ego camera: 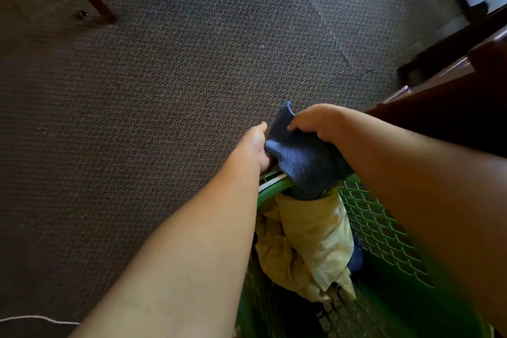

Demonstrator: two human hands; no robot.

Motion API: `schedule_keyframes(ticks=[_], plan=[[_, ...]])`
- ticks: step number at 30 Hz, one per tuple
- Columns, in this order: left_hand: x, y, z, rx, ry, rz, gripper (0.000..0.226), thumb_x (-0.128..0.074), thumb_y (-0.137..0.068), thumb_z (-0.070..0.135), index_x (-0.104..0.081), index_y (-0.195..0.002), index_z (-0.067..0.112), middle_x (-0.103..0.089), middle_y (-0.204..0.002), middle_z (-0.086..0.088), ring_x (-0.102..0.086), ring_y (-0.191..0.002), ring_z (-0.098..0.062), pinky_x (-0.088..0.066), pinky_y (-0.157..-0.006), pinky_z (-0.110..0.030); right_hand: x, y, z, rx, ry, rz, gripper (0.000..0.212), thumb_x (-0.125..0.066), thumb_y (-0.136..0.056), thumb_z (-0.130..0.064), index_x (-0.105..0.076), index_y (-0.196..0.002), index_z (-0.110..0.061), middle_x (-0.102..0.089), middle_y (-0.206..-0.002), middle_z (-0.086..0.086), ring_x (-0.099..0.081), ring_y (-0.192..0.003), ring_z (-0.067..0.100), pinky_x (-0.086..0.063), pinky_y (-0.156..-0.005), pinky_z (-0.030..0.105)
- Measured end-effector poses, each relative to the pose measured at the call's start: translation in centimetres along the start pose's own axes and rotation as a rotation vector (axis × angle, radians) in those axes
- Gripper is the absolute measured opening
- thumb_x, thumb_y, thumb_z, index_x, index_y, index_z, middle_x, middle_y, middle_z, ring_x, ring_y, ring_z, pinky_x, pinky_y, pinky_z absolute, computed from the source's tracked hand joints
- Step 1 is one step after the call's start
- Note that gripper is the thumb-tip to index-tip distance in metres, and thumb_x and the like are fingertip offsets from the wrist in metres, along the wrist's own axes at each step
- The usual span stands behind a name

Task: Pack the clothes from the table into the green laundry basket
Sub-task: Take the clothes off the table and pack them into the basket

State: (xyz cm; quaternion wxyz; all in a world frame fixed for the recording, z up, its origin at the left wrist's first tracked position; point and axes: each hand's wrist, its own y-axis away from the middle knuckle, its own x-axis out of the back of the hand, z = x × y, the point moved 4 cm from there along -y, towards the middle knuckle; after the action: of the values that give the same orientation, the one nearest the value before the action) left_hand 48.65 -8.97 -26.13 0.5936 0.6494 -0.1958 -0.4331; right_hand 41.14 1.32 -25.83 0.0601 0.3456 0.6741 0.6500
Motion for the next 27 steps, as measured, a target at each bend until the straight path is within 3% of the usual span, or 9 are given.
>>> schedule_keyframes(ticks=[2,5,10,14,17,20,23,25,27], plan=[[0.1,0.8,0.4,-0.075,0.131,-0.023,0.060,-0.034,-0.111,0.047,-0.039,-0.147,0.000,-0.064,-0.123,-0.025,-0.057,-0.129,-0.042,-0.045,-0.096,-0.046,0.4,-0.1,0.4,0.067,-0.158,0.064,0.027,-0.058,-0.099,-0.019,-0.064,-0.119,-0.002,-0.065,-0.122,0.014,-0.060,-0.100,0.025,-0.047,-0.079,0.033],[0.5,1.7,1.6,-0.218,0.247,-0.051,0.078,-0.026,-0.107,0.062,-0.050,-0.146,0.000,-0.074,-0.094,-0.023,-0.067,-0.101,-0.038,-0.053,-0.079,-0.042,0.6,1.7,0.2,0.194,-0.566,0.042,0.026,-0.056,-0.100,-0.013,-0.066,-0.123,-0.008,-0.071,-0.116,0.013,-0.068,-0.102,0.027,-0.056,-0.084,0.038],[-0.9,5.9,2.9,-0.399,0.332,-0.172,0.079,-0.029,-0.103,0.069,-0.057,-0.145,0.009,-0.065,-0.135,-0.024,-0.062,-0.125,-0.041,-0.054,-0.096,-0.048,0.9,8.5,-0.8,0.422,-1.018,0.021,0.022,-0.050,-0.104,-0.013,-0.069,-0.115,-0.018,-0.075,-0.111,0.010,-0.071,-0.104,0.025,-0.057,-0.094,0.045],[-2.2,12.3,1.3,-0.536,0.323,-0.269,0.069,-0.032,-0.105,0.064,-0.060,-0.143,0.013,-0.066,-0.136,-0.022,-0.062,-0.127,-0.040,-0.050,-0.106,-0.051,1.0,14.9,0.9,0.547,-1.192,0.012,0.021,-0.054,-0.103,-0.019,-0.069,-0.116,-0.013,-0.074,-0.114,0.016,-0.070,-0.108,0.032,-0.055,-0.096,0.053],[-2.7,18.0,-2.0,-0.728,0.198,-0.258,0.047,-0.044,-0.108,0.045,-0.063,-0.137,0.012,-0.070,-0.131,-0.018,-0.066,-0.124,-0.034,-0.049,-0.109,-0.052,0.8,20.7,3.5,0.673,-1.117,0.107,0.025,-0.059,-0.101,-0.027,-0.070,-0.120,-0.015,-0.074,-0.115,0.013,-0.070,-0.111,0.030,-0.052,-0.101,0.056],[-2.3,23.7,-6.6,-1.064,-0.090,-0.107,0.026,-0.053,-0.106,0.011,-0.063,-0.130,0.015,-0.074,-0.124,-0.005,-0.068,-0.122,-0.018,-0.054,-0.103,-0.035,0.4,26.7,7.2,0.835,-0.902,0.309,0.027,-0.061,-0.098,-0.030,-0.069,-0.120,-0.015,-0.076,-0.110,0.003,-0.070,-0.109,0.020,-0.053,-0.100,0.051],[-1.3,28.1,-13.3,-1.224,-0.542,0.302,0.035,-0.062,-0.100,0.016,-0.062,-0.134,0.018,-0.073,-0.100,0.014,-0.073,-0.102,-0.007,-0.058,-0.092,-0.032,-0.8,31.7,12.6,0.839,-0.535,0.606,0.034,-0.062,-0.098,-0.033,-0.063,-0.129,-0.018,-0.072,-0.116,-0.009,-0.066,-0.113,0.007,-0.050,-0.104,0.039],[-0.9,29.6,-18.1,-1.244,-0.801,0.523,0.034,-0.063,-0.097,0.023,-0.064,-0.129,0.015,-0.074,-0.092,0.005,-0.074,-0.089,-0.016,-0.059,-0.081,-0.039,-2.1,33.2,16.1,0.797,-0.274,0.721,0.054,-0.061,-0.098,-0.038,-0.050,-0.146,-0.015,-0.062,-0.138,0.001,-0.055,-0.129,0.012,-0.039,-0.113,0.027],[-0.4,29.5,-22.3,-1.221,-0.886,0.583,0.027,-0.064,-0.096,0.021,-0.066,-0.122,0.012,-0.076,-0.098,-0.003,-0.074,-0.091,-0.024,-0.058,-0.082,-0.041,-3.9,33.0,18.8,0.825,-0.117,0.671,0.062,-0.057,-0.099,-0.039,-0.039,-0.154,-0.014,-0.047,-0.154,0.007,-0.041,-0.142,0.017,-0.026,-0.112,0.019]])
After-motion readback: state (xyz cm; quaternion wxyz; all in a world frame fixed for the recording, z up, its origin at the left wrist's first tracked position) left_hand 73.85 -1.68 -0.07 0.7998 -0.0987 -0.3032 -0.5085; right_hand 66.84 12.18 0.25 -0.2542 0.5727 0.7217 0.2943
